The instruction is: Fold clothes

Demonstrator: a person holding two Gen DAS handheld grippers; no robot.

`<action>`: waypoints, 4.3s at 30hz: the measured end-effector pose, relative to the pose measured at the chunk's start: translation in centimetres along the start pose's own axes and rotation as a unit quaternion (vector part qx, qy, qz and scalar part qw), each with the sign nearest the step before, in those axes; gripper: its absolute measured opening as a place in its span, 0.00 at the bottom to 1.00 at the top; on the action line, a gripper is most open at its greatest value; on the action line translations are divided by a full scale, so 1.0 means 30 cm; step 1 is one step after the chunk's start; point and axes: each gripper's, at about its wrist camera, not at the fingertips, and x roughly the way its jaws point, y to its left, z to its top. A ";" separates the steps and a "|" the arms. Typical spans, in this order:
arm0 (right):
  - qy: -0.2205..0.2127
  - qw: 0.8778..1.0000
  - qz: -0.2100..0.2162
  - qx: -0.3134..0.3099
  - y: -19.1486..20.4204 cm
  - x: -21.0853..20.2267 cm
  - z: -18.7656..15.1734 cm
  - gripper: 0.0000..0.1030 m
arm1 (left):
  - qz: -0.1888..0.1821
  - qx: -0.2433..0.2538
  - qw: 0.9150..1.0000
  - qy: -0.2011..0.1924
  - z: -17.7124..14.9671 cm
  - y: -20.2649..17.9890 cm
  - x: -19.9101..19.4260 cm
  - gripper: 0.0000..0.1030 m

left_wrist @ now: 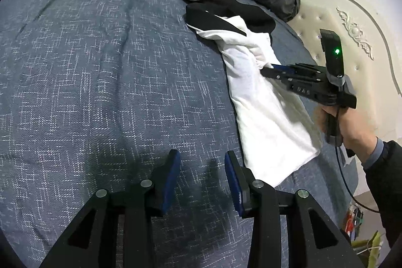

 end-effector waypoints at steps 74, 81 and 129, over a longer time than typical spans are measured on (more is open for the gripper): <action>-0.095 0.987 0.086 0.098 -0.202 -0.177 0.121 0.38 | -0.001 -0.005 1.000 0.000 -0.003 -0.010 -0.005 0.39; -0.077 0.991 0.096 0.061 -0.071 -0.082 0.202 0.38 | -0.003 -0.010 1.000 -0.004 0.004 0.003 -0.015 0.39; 0.067 0.997 -0.006 -0.044 0.014 0.163 0.569 0.40 | -0.053 -0.008 0.998 0.022 -0.060 -0.194 0.179 0.49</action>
